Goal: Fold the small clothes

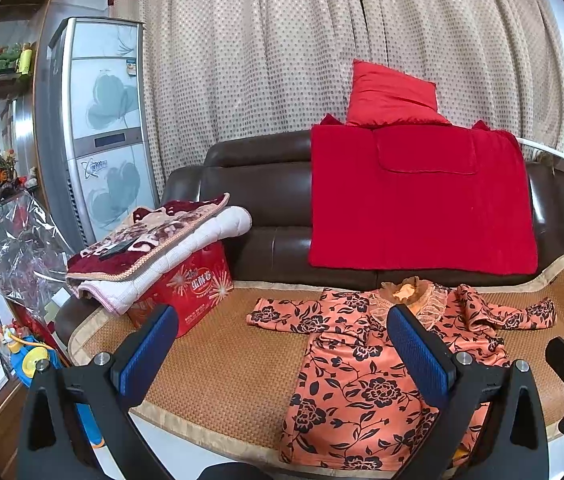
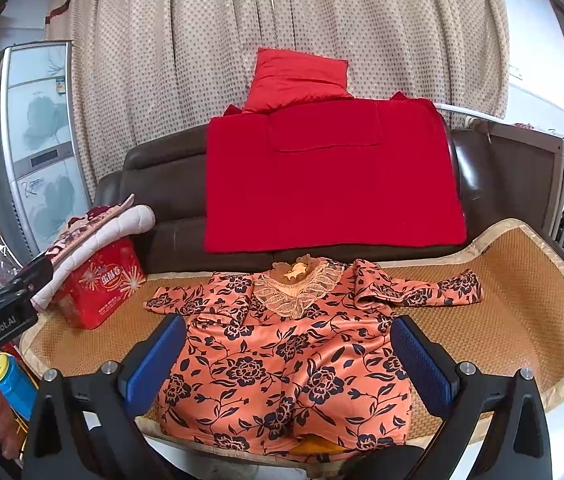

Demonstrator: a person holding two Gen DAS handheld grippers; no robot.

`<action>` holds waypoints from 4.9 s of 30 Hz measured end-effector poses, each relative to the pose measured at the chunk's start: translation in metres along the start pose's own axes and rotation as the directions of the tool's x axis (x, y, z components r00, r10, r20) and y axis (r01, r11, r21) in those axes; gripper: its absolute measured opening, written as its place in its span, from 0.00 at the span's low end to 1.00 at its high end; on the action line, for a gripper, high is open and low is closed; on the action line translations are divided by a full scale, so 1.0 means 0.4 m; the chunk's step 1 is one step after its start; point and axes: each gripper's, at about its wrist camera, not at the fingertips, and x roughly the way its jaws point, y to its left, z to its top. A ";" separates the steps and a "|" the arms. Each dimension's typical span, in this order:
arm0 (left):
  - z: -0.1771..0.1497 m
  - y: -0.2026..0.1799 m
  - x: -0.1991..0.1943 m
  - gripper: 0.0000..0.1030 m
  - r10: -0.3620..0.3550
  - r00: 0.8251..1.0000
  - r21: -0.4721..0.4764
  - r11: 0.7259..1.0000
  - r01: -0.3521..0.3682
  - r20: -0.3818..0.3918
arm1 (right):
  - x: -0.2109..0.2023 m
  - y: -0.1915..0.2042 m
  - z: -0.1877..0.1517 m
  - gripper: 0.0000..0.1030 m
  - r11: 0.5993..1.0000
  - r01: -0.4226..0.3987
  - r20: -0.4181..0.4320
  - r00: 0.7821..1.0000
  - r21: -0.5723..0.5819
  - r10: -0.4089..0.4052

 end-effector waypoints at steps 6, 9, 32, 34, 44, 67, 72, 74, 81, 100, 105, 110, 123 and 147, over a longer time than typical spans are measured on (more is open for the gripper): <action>-0.006 -0.007 0.014 1.00 -0.005 1.000 0.011 1.000 0.005 -0.011 | 0.010 -0.004 -0.006 1.00 0.999 -0.011 -0.038 0.999 0.031 0.013; -0.011 -0.011 0.019 1.00 -0.007 1.000 0.016 1.000 0.008 -0.015 | 0.017 -0.007 -0.007 1.00 0.999 -0.016 -0.053 0.998 0.046 0.018; -0.096 -0.175 0.390 1.00 -0.143 0.931 0.058 0.983 0.172 -0.337 | 0.213 -0.221 0.013 1.00 0.996 0.007 -0.032 0.999 0.085 -0.005; -0.131 -0.231 0.478 1.00 -0.092 0.924 0.098 0.986 0.137 -0.371 | 0.266 -0.303 0.019 1.00 0.993 0.068 -0.030 0.997 0.096 -0.065; -0.192 -0.446 0.788 1.00 -0.008 0.912 0.185 0.979 0.091 -0.410 | 0.803 -0.854 -0.039 1.00 0.884 0.440 -0.425 0.838 0.158 -0.341; -0.147 -0.170 0.922 1.00 0.173 0.935 -0.028 0.981 -0.191 -0.311 | 0.826 -0.508 0.239 0.10 0.927 0.089 -0.151 0.988 0.365 -0.035; -0.150 -0.053 0.937 1.00 0.219 0.918 -0.086 0.962 -0.260 -0.331 | 0.837 -0.258 0.357 0.11 0.940 -0.103 -0.113 0.983 0.324 0.147; -0.150 -0.002 0.945 1.00 0.229 0.910 -0.115 0.952 -0.283 -0.344 | 0.869 -0.185 0.366 0.15 0.919 -0.167 -0.152 0.960 0.357 0.234; -0.159 0.100 0.963 1.00 0.223 0.892 -0.190 0.930 -0.316 -0.392 | 0.999 -0.114 0.311 0.85 0.864 -0.268 -0.199 0.904 0.426 0.379; -0.201 0.181 1.031 1.00 0.197 0.838 -0.279 0.883 -0.377 -0.509 | 1.135 0.130 0.006 0.78 0.836 -0.364 -0.446 0.719 0.412 0.533; -0.228 0.175 1.103 1.00 -0.050 0.832 -0.394 0.896 -0.207 -0.552 | 1.125 -0.050 0.057 0.78 0.826 -0.262 -0.350 0.812 0.499 0.468; -0.243 0.195 1.139 0.95 -0.190 0.817 -0.516 0.844 -0.148 -0.545 | 1.101 -0.180 0.039 0.78 0.748 -0.252 -0.226 0.852 0.614 0.472; -0.285 0.218 1.174 0.73 -0.326 0.792 -0.634 0.768 -0.097 -0.516 | 1.126 -0.217 -0.017 0.78 0.625 -0.289 -0.167 0.807 0.725 0.566; -0.211 0.178 1.167 0.05 -0.361 0.902 -0.726 0.682 0.083 -0.235 | 1.160 -0.218 -0.027 0.78 0.658 -0.286 -0.173 0.823 0.696 0.541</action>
